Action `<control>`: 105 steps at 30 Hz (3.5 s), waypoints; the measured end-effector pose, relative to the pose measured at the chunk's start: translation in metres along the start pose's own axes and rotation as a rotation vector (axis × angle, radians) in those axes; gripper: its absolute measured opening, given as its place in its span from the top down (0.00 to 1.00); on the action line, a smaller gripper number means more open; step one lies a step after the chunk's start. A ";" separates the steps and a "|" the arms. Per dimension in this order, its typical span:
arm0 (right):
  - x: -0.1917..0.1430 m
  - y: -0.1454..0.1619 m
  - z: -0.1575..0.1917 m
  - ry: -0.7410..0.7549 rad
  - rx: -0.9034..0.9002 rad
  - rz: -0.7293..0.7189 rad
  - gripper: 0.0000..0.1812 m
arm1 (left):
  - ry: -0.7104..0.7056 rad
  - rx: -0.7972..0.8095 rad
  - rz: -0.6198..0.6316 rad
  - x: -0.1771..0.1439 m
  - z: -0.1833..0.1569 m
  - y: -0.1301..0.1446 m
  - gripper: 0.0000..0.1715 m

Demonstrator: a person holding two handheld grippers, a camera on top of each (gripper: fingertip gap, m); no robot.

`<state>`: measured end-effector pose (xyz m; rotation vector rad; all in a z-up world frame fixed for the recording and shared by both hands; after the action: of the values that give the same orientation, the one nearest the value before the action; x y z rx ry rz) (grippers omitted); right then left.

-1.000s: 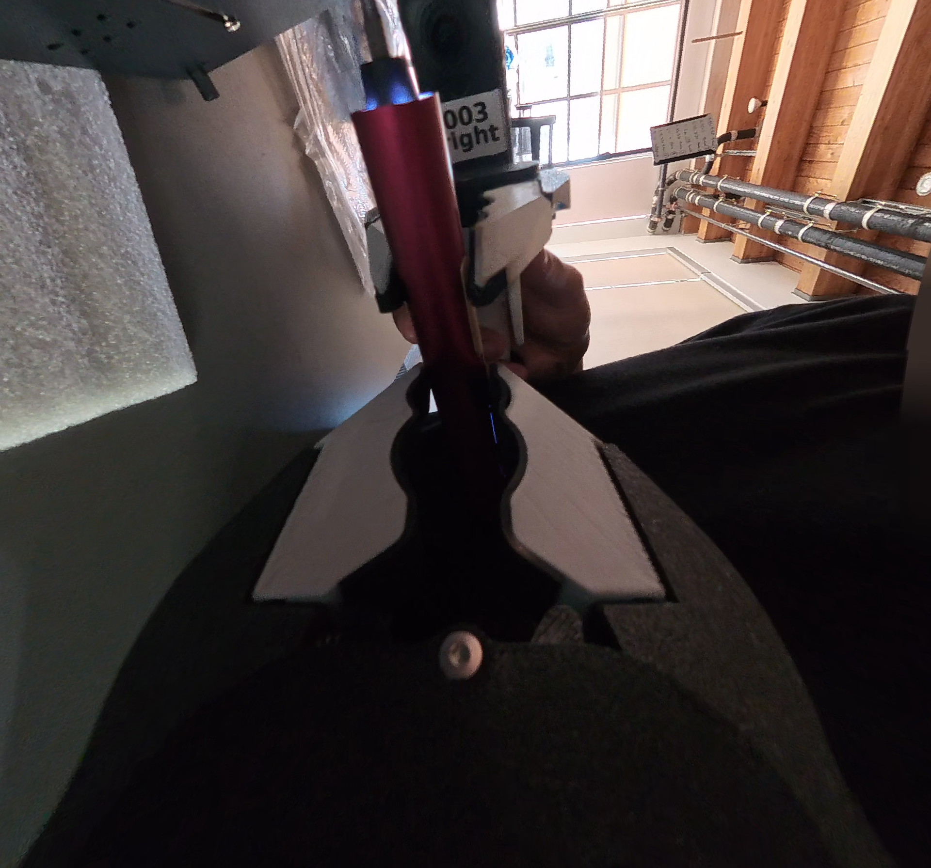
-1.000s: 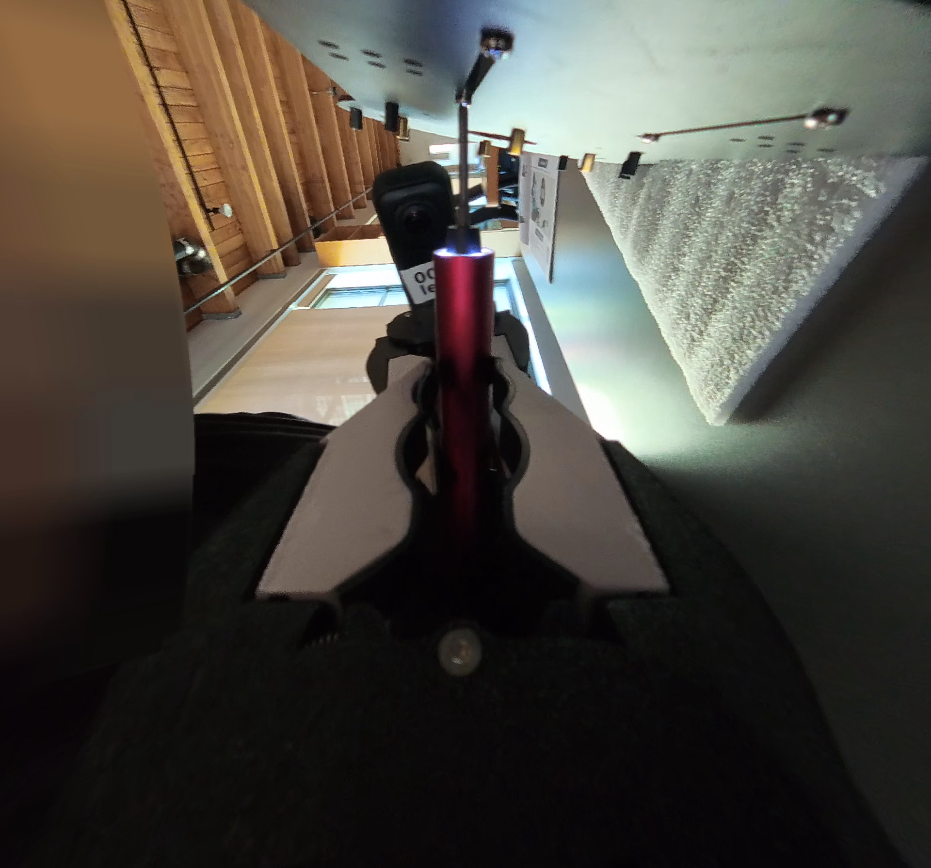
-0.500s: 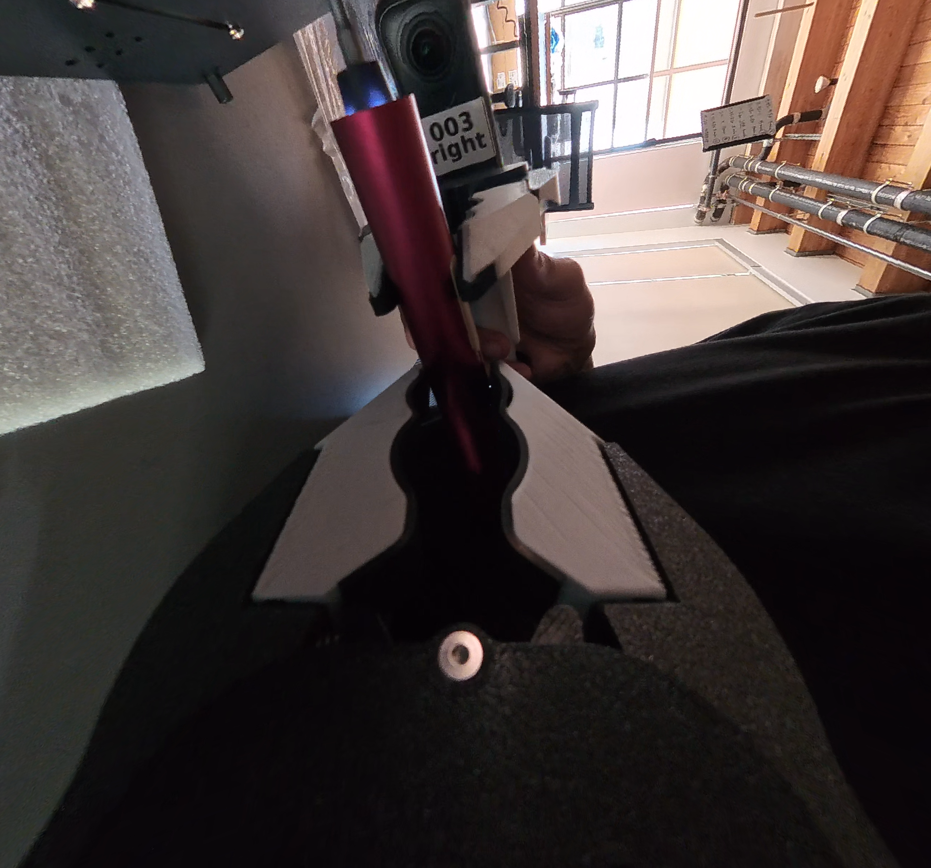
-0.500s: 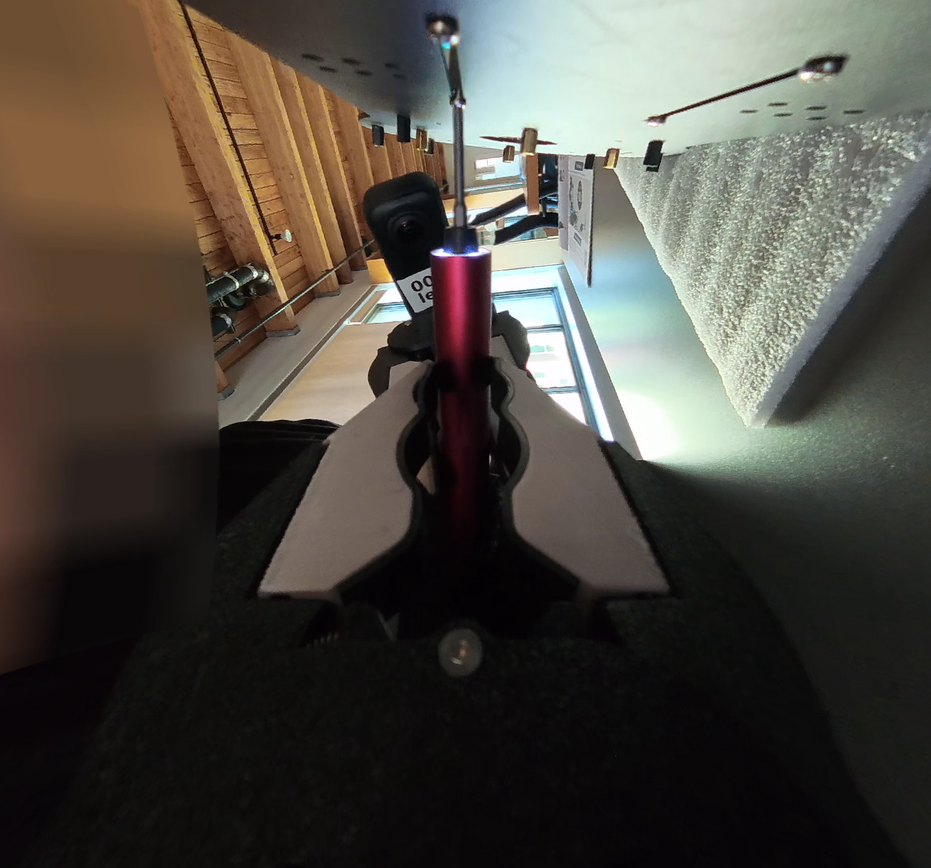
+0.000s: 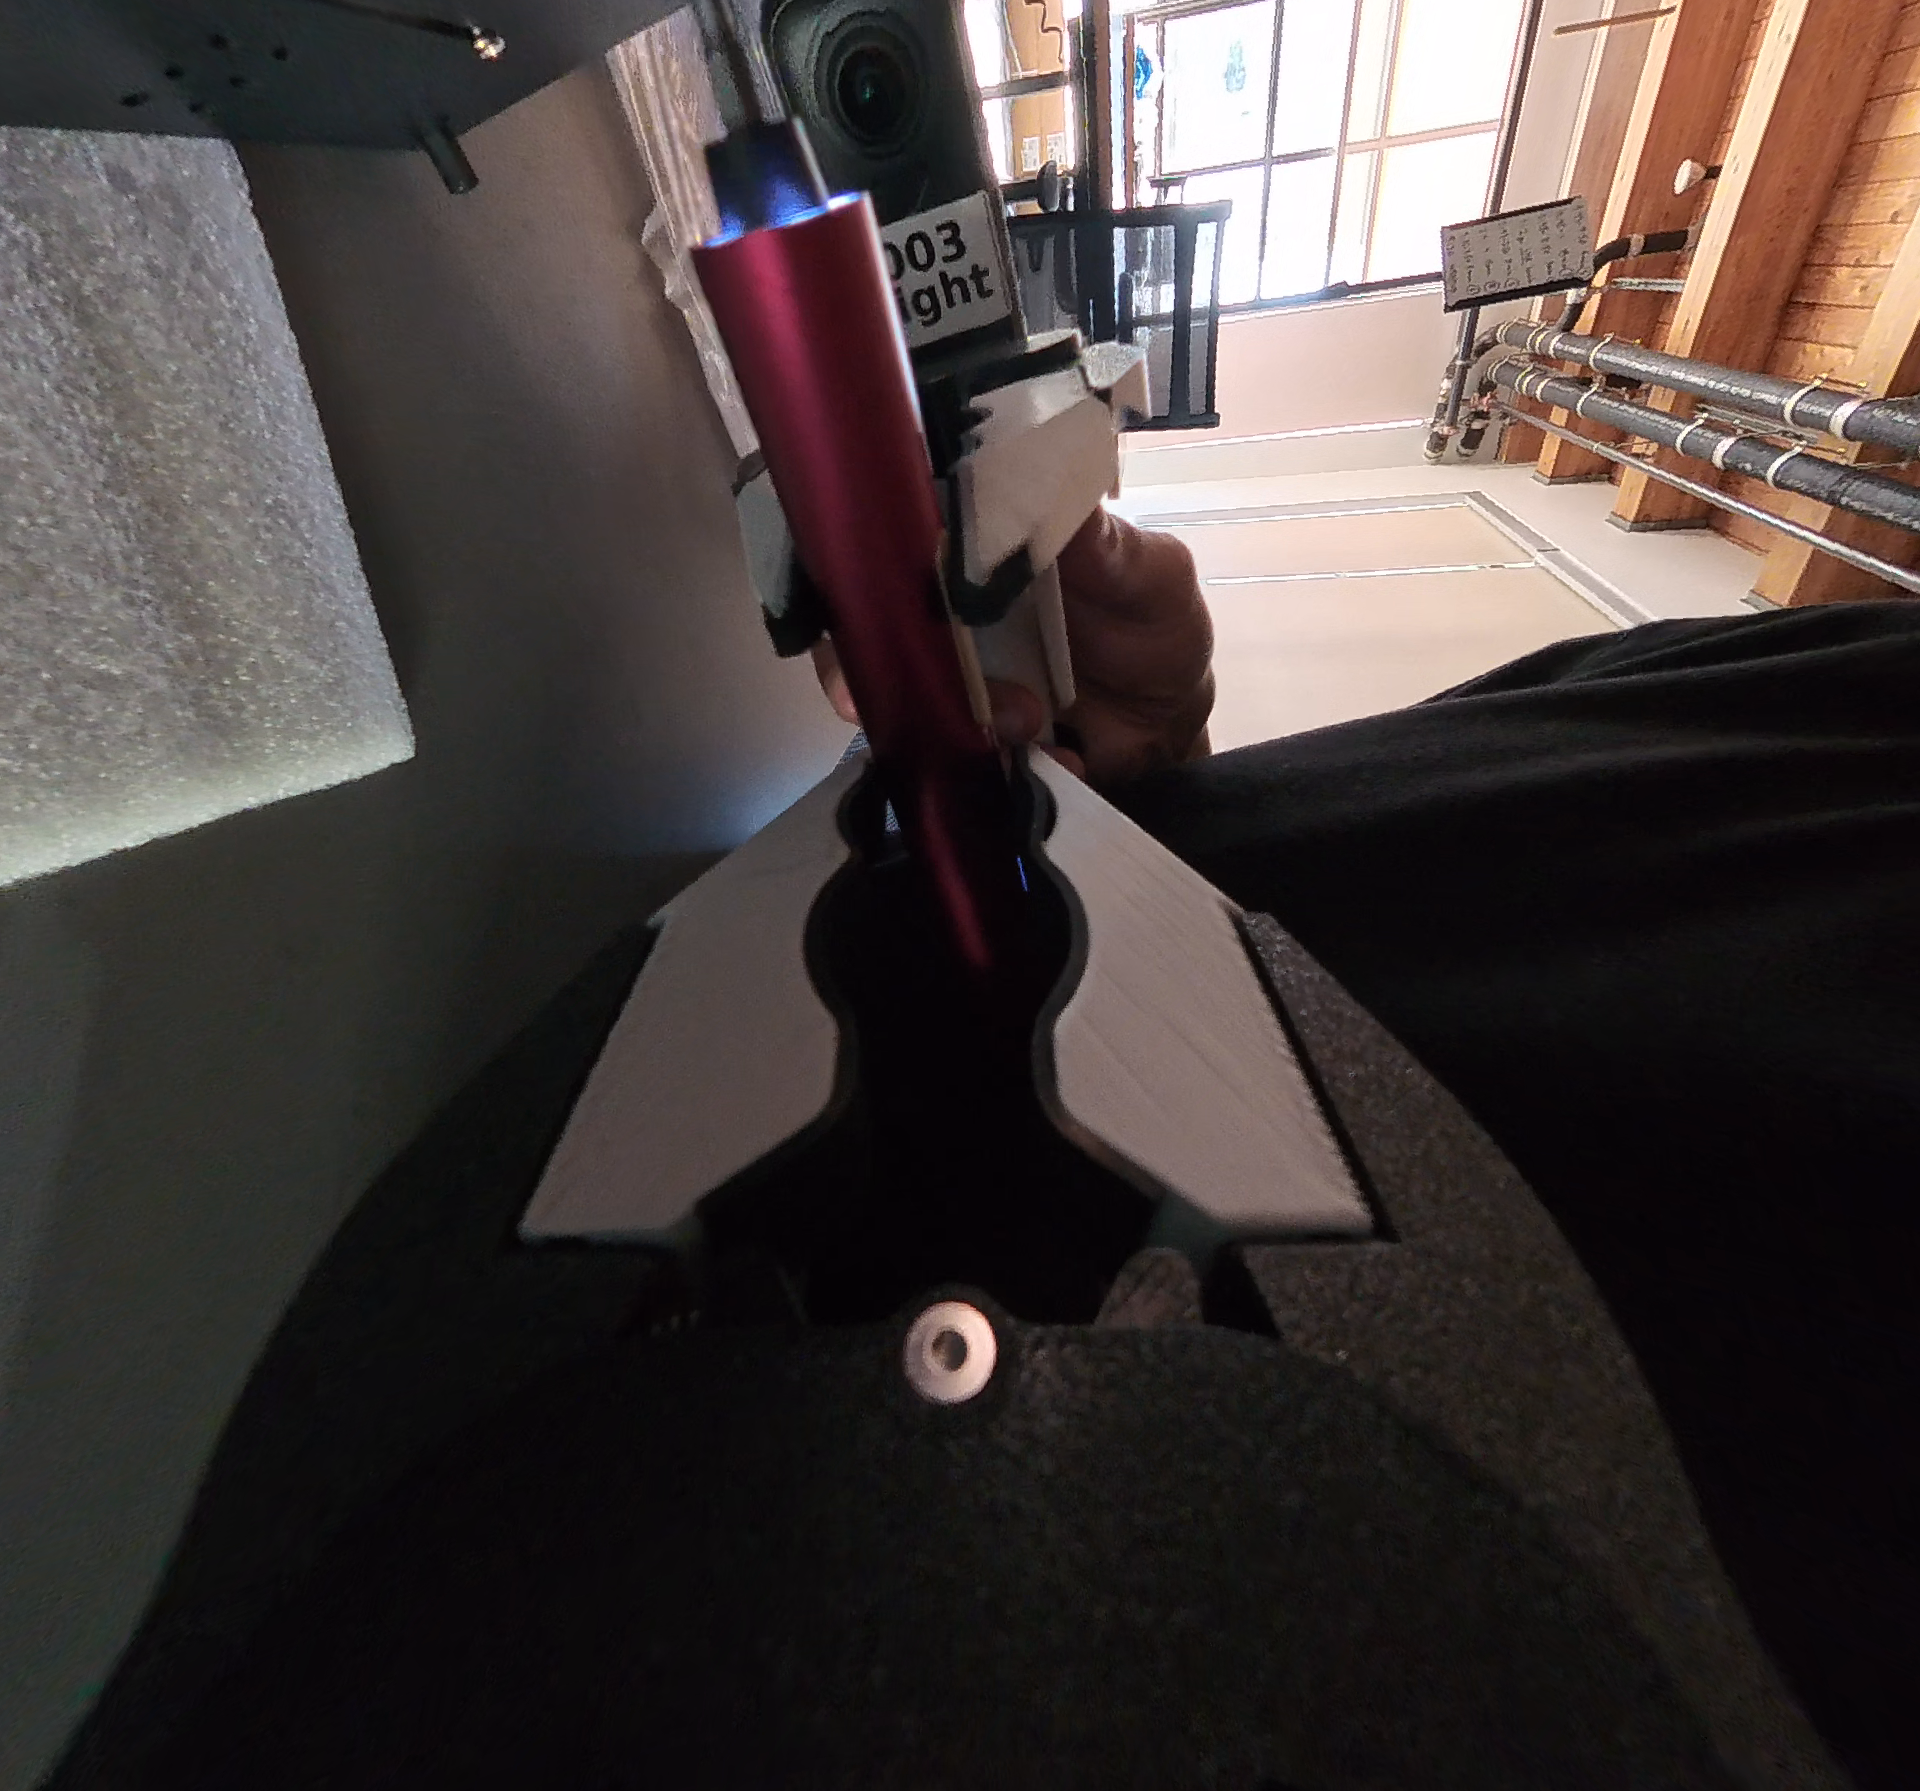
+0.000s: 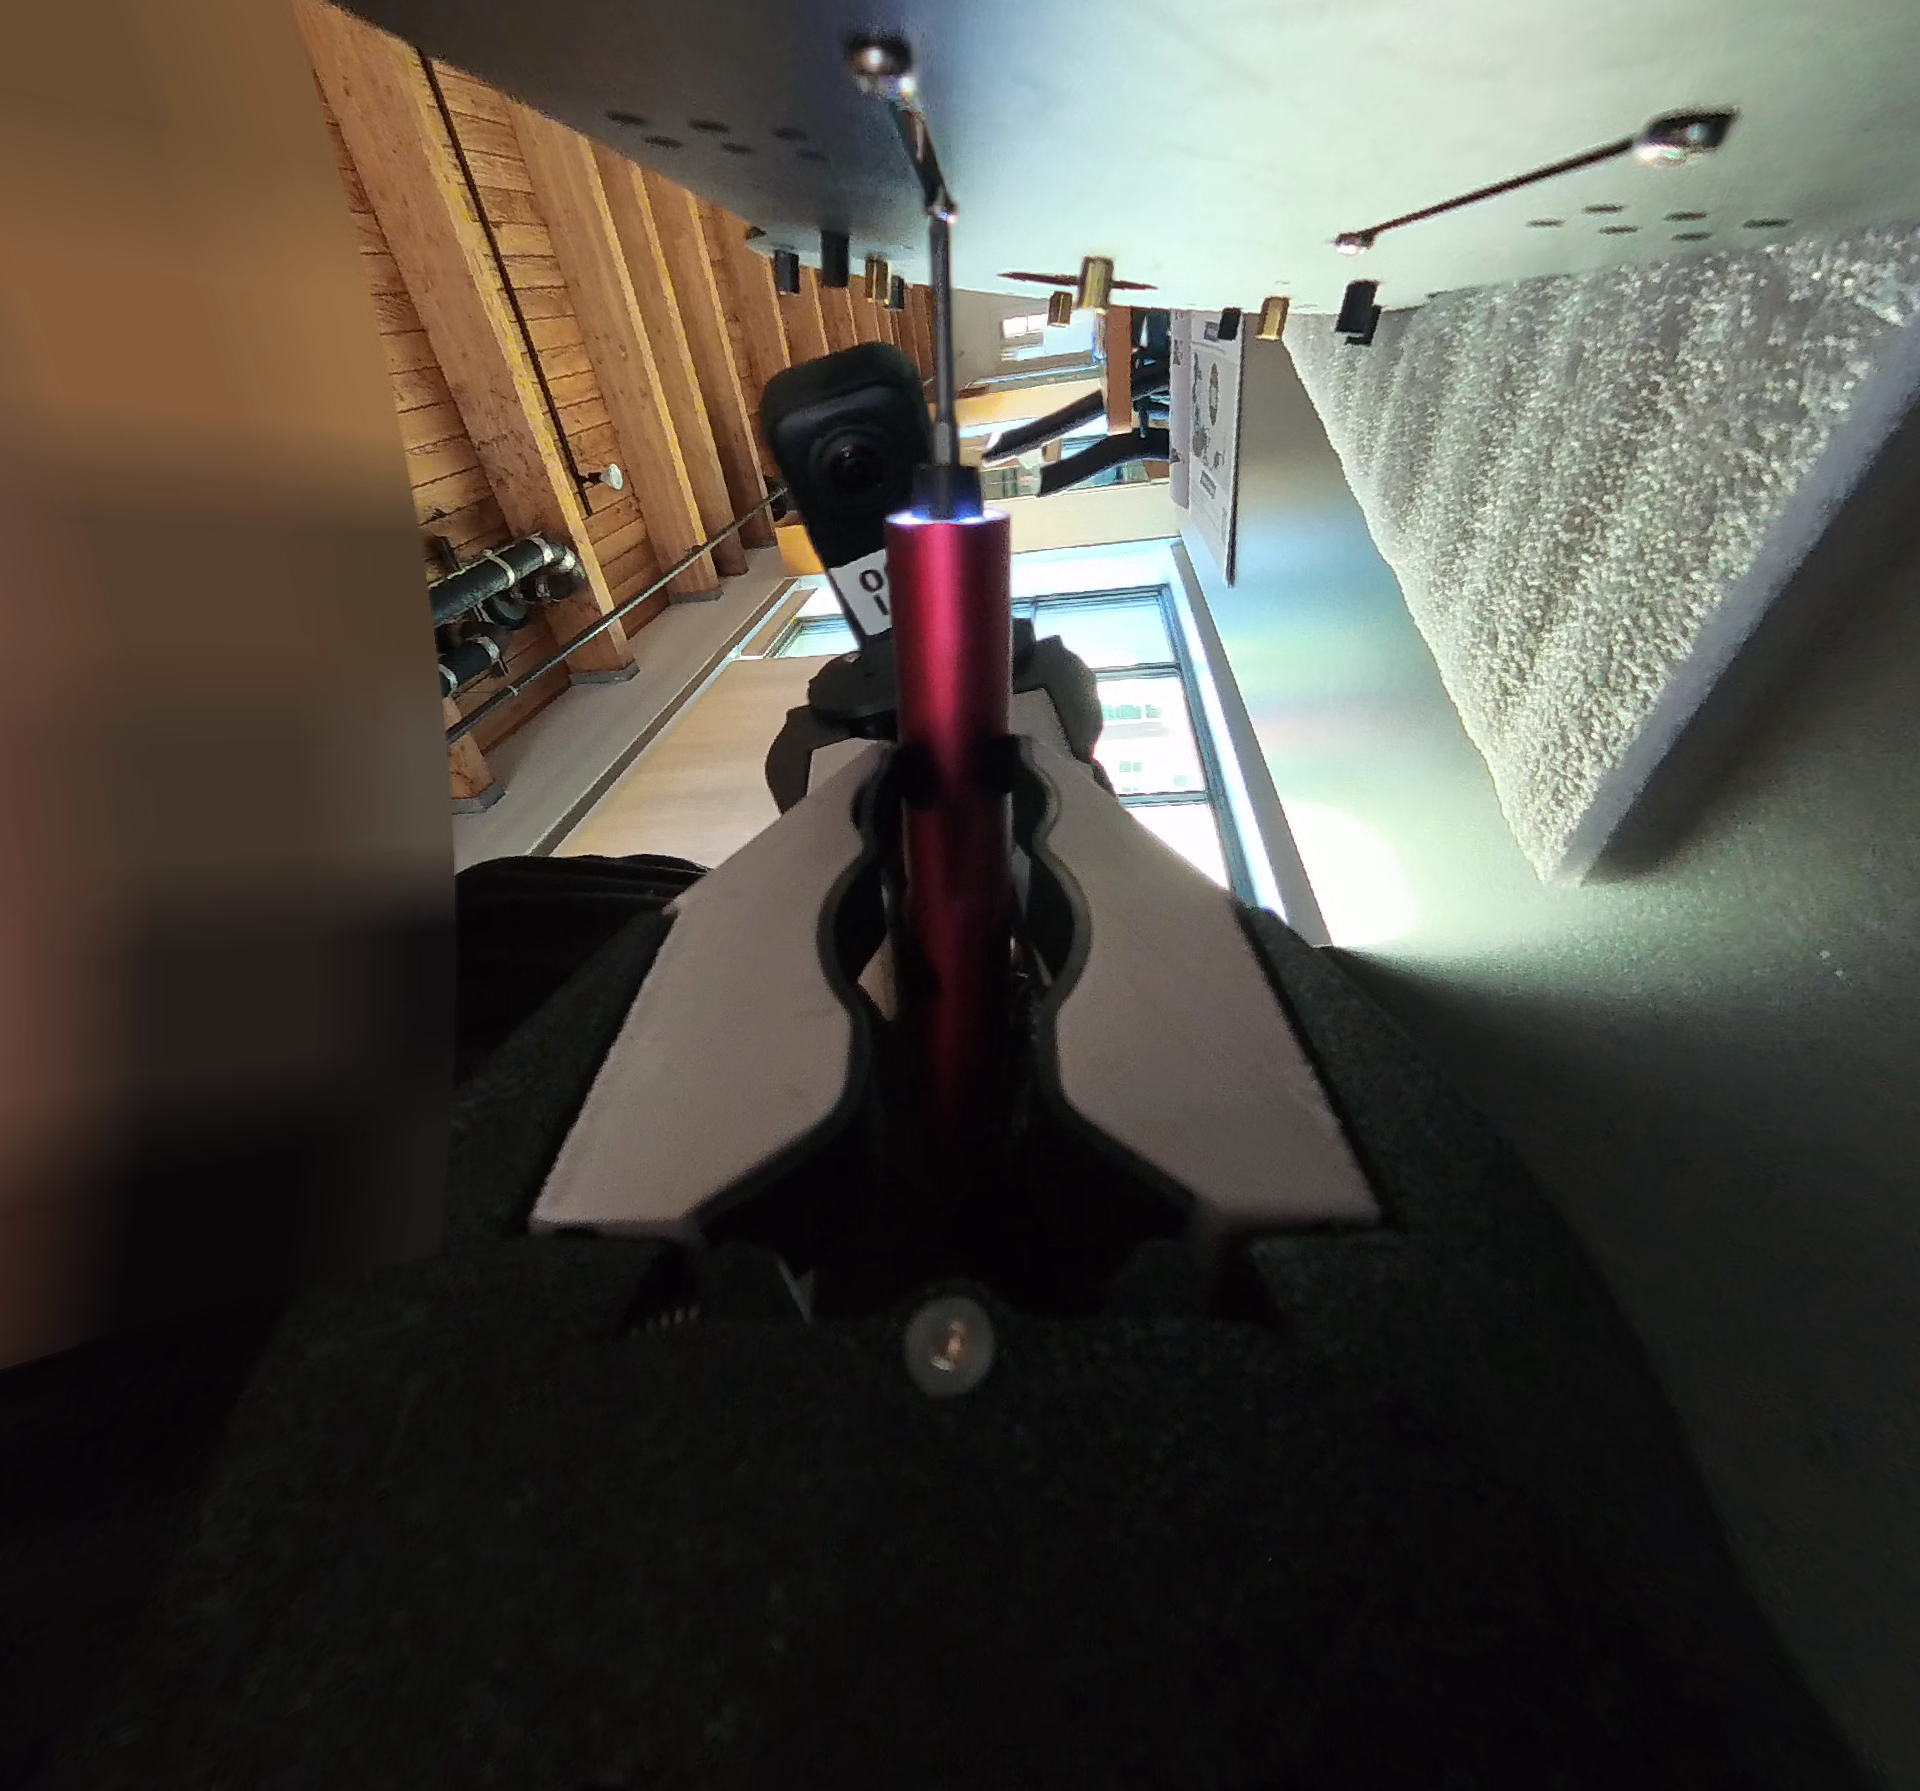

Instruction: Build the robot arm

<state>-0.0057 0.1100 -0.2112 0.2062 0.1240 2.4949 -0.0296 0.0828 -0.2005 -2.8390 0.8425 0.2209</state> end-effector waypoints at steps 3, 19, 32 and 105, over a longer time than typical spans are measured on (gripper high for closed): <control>0.000 0.001 -0.001 0.003 0.003 0.008 0.90 | -0.001 -0.006 0.003 0.000 0.001 0.001 0.87; -0.001 0.013 0.001 0.019 -0.030 0.039 0.90 | -0.011 0.019 0.004 -0.004 -0.001 -0.001 0.87; -0.009 -0.006 0.004 0.023 -0.070 -0.036 0.87 | -0.006 0.015 -0.009 -0.005 0.001 -0.001 0.87; 0.004 0.008 0.001 0.080 -0.145 0.076 0.90 | -0.012 0.008 0.000 -0.005 0.004 -0.001 0.87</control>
<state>-0.0133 0.1065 -0.2089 0.0520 -0.0326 2.5755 -0.0335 0.0866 -0.2031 -2.8278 0.8389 0.2341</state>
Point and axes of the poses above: each gripper's, where its closed fingertips meet, x out along the fingers, y out of its underside, z = x × y across the jaws, the point moved 2 cm from there along -x, back along the fingers, and after that the axes turned 3 degrees about -z, right-handed, at the moved point
